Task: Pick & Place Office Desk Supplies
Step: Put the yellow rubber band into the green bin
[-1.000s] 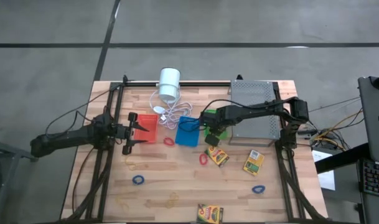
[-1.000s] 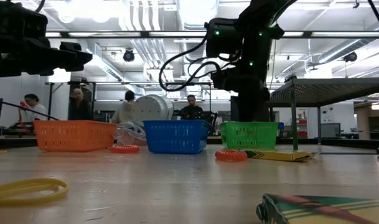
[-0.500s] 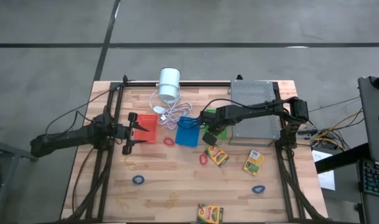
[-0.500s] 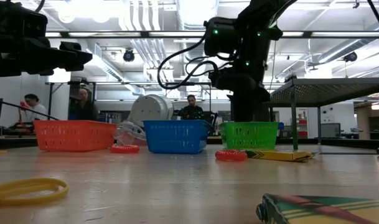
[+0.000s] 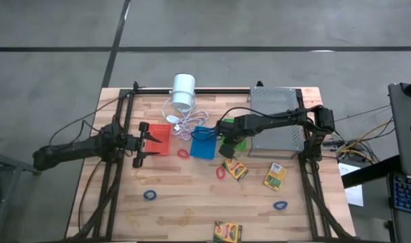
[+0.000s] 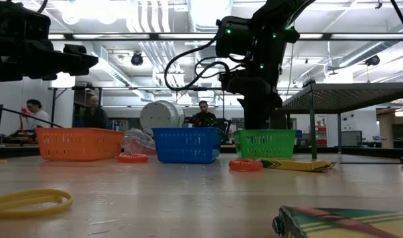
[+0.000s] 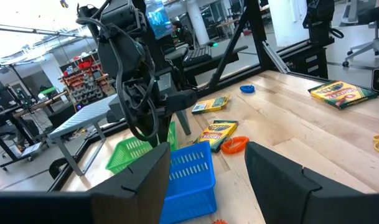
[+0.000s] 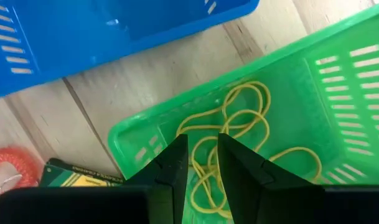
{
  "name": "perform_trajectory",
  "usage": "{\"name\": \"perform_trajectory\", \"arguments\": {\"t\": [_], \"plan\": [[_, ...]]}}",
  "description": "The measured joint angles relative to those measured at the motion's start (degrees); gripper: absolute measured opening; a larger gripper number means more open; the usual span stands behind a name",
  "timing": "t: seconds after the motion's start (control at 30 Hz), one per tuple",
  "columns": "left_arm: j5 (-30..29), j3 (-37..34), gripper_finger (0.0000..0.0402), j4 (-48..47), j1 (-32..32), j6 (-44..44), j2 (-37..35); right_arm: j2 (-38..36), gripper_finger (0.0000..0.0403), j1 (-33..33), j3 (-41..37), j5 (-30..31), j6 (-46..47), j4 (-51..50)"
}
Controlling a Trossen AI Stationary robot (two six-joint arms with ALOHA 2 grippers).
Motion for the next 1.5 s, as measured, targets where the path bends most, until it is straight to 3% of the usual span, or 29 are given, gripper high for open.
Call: {"name": "perform_trajectory", "arguments": {"t": [0.43,0.93,1.23,1.5], "plan": [[0.0,0.0,0.021,0.0,0.0,0.0,0.0,-0.1,0.0089,0.0,1.0,0.1,-0.1,-0.7],[0.0,0.0,0.021,0.0,0.0,0.0,0.0,-3.0,0.0102,1.5,20.3,0.2,-3.3,-13.0],[0.0,0.0,0.021,0.1,0.0,0.0,0.0,-4.0,0.0109,6.0,24.7,0.5,-7.1,-12.4],[0.0,0.0,0.021,0.1,0.0,0.0,0.0,-4.6,0.0105,12.2,24.8,8.3,-14.1,-11.2]]}}
